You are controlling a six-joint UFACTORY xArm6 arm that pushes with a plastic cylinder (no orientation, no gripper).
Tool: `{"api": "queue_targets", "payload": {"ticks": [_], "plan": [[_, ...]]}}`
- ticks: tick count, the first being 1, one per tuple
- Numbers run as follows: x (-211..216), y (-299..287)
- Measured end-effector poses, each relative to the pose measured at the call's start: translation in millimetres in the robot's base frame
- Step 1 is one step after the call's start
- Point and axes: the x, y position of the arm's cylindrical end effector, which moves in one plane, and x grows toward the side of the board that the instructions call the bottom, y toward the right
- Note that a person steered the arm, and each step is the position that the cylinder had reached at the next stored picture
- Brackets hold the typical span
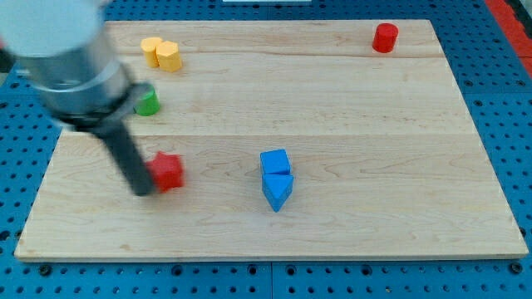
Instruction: Push the red star left to the red circle
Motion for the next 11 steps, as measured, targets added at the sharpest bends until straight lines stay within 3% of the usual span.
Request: {"api": "queue_targets", "payload": {"ticks": [2, 4, 6, 7, 8, 10, 11], "plan": [[-97, 53], [-119, 146], [-183, 238], [-156, 203], [-163, 165], [-211, 193], [-188, 139]]}}
